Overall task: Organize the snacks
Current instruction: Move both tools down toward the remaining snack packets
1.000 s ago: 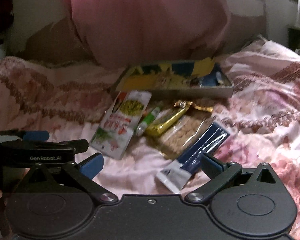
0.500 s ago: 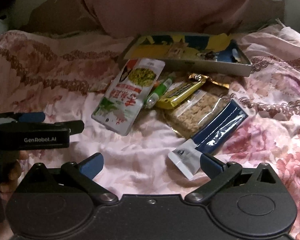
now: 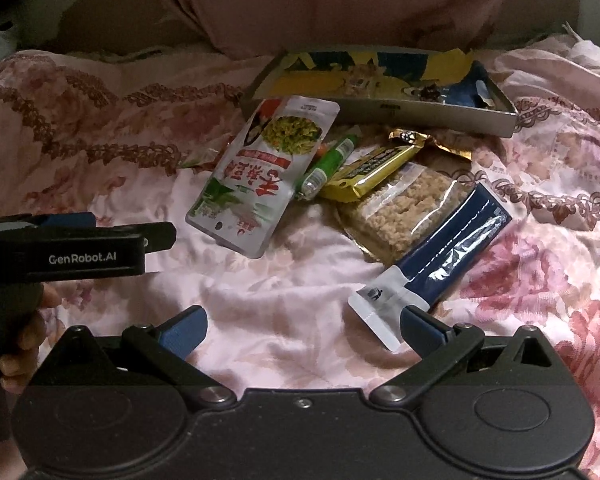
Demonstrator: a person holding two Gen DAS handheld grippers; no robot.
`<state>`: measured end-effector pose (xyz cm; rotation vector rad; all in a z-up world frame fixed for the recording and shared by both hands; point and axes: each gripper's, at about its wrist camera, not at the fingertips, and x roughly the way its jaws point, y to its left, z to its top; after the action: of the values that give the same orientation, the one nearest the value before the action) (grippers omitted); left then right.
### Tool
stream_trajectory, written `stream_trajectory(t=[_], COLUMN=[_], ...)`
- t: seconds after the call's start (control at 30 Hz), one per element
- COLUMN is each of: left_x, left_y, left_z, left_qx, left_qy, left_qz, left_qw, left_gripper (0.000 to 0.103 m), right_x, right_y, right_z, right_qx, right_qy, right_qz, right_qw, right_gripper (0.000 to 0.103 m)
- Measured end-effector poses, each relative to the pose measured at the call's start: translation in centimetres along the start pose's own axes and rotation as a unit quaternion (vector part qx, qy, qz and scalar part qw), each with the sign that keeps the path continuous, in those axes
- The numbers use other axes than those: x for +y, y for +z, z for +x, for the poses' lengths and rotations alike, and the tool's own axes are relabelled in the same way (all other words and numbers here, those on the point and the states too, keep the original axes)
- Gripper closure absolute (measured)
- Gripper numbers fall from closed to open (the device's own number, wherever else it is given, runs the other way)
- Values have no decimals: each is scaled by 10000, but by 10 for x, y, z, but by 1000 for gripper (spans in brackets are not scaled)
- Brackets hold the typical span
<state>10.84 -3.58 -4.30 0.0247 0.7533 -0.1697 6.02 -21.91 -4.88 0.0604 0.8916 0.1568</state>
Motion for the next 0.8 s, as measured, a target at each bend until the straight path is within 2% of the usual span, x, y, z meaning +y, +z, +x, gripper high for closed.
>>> stream_trajectory(t=[0.33, 0.8], left_x=[-17, -30], left_y=[26, 35], left_z=[10, 26], left_qx=[-126, -85], left_qy=[-155, -212], left_qz=[400, 436], left_qw=[9990, 9988], left_gripper=[1, 1], right_x=[-10, -14], right_y=[4, 7], right_z=[2, 7], right_qx=[-23, -58], right_qy=[-116, -87], right_qz=[286, 347], right_qw=[9995, 9993], right_gripper=[1, 1])
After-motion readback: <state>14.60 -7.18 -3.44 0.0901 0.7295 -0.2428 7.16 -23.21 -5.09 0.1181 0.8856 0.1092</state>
